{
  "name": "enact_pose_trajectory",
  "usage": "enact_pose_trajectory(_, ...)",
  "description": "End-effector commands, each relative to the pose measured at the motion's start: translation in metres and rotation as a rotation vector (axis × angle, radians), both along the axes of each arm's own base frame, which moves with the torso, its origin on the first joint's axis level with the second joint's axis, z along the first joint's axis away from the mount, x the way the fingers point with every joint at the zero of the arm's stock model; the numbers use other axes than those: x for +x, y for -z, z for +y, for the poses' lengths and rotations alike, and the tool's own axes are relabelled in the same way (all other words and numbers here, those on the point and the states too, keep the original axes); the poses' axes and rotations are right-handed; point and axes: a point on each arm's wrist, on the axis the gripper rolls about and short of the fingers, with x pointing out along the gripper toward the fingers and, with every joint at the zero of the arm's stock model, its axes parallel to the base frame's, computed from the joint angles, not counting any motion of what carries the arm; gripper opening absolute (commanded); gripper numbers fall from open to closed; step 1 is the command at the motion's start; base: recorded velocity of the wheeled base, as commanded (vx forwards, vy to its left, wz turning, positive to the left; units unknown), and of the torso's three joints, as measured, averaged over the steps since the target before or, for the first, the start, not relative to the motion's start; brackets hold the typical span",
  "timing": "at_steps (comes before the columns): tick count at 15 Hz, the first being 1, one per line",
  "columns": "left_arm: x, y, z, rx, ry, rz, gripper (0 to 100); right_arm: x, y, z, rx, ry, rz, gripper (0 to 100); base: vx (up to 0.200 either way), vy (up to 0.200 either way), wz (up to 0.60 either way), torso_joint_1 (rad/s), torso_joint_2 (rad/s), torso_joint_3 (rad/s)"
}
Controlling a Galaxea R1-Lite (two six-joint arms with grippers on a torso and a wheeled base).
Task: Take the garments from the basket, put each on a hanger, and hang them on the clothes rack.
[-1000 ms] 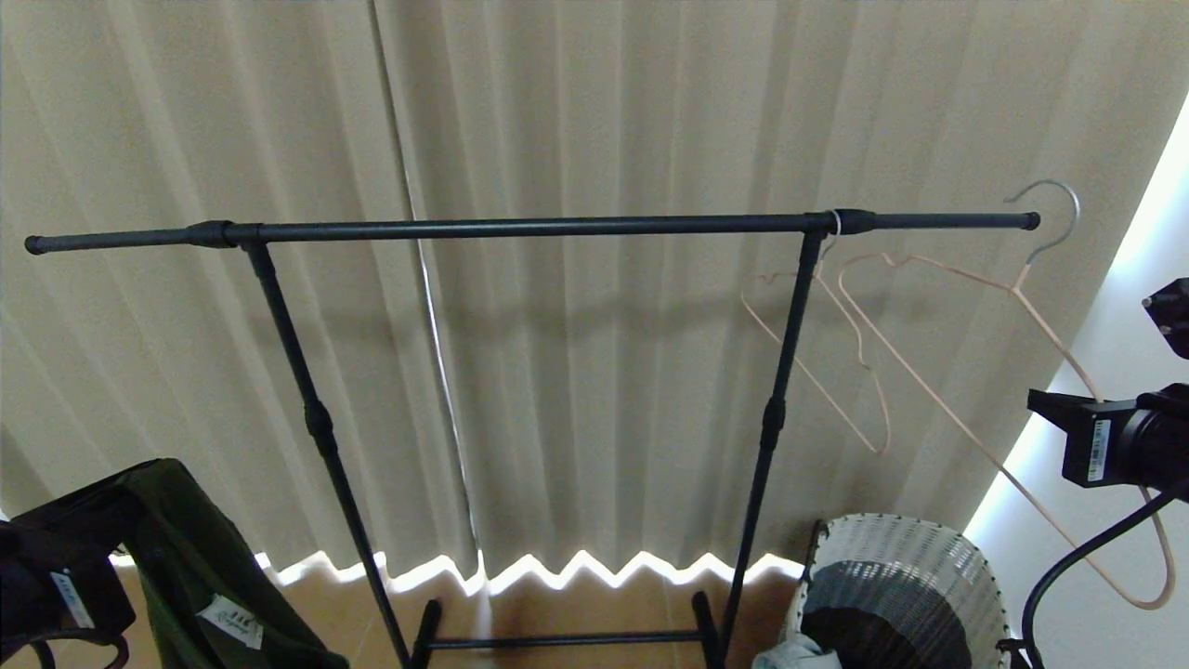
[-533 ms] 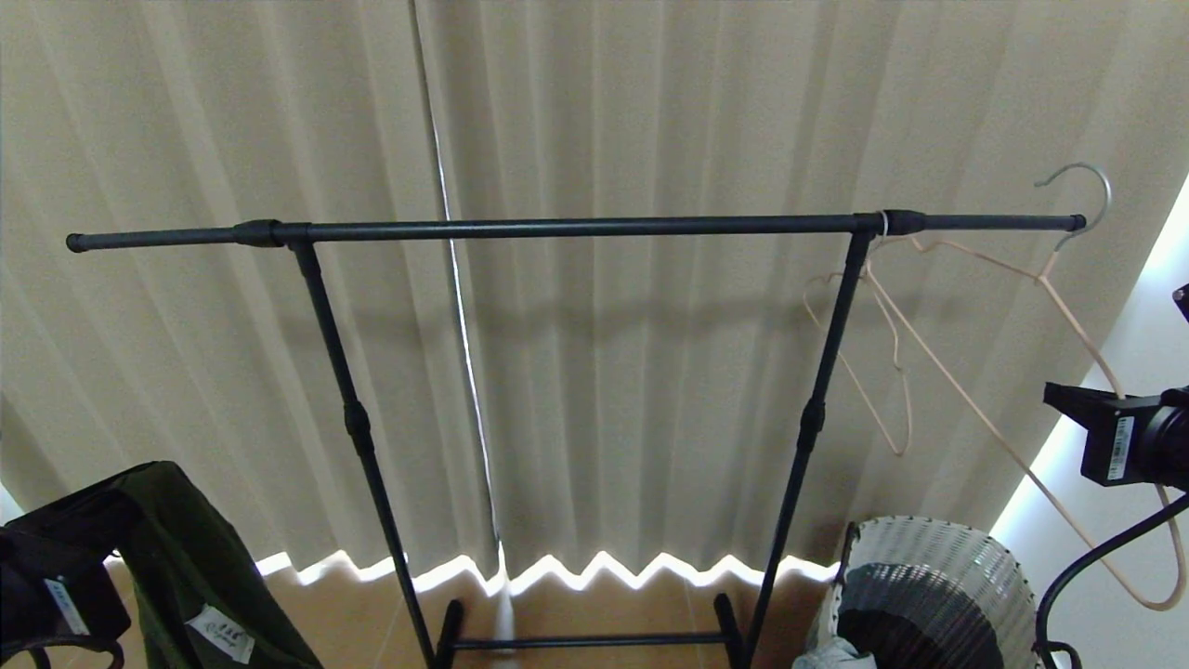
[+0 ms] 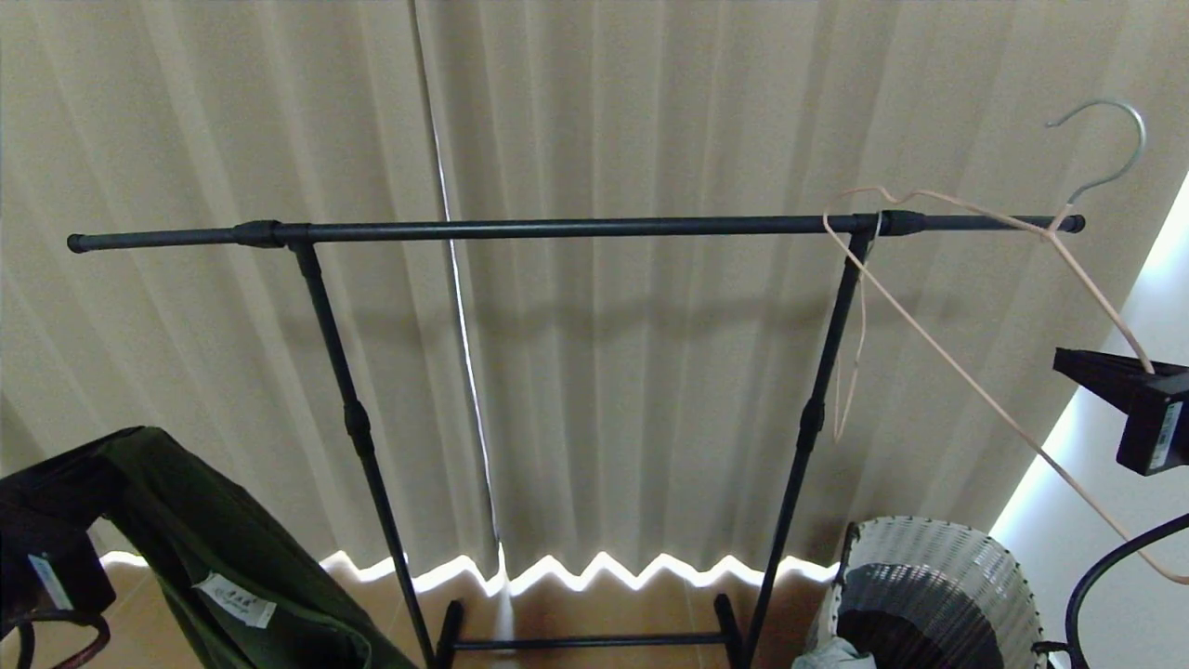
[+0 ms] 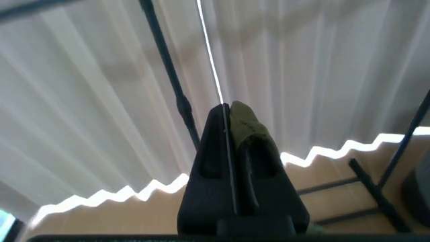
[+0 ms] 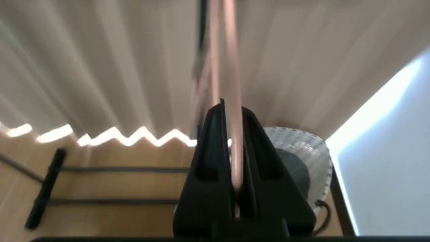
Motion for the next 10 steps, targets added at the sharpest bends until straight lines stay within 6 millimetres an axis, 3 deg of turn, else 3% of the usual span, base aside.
enact_pose_trajectory(1,0.015,-0.014,-0.004,0.006,-0.001,-0.009,0,-0.006,-0.007,0.002,0.015,-0.065,-0.038,0,0.000,0.000,0.00,0.000,0.00,0.000)
enact_pose_trajectory(4,0.047,-0.032,-0.012,0.006,-0.001,-0.003,0,-0.001,-0.004,0.015,0.033,-0.210,-0.012,0,0.000,0.000,0.00,0.000,0.00,0.000)
enact_pose_trajectory(5,0.049,-0.033,-0.012,0.006,-0.001,-0.003,0,-0.001,-0.004,0.016,0.033,-0.217,-0.010,0,0.000,0.000,0.00,0.000,0.00,0.000)
enact_pose_trajectory(7,0.083,-0.051,-0.028,-0.001,0.018,-0.009,0,0.006,0.006,0.040,0.060,-0.328,0.057,0,0.000,0.000,0.00,0.000,0.00,0.000)
enact_pose_trajectory(10,0.122,-0.056,-0.054,-0.005,-0.005,0.008,0,0.007,0.010,0.067,0.149,-0.431,0.125,0,0.000,0.000,0.00,0.000,0.00,0.000)
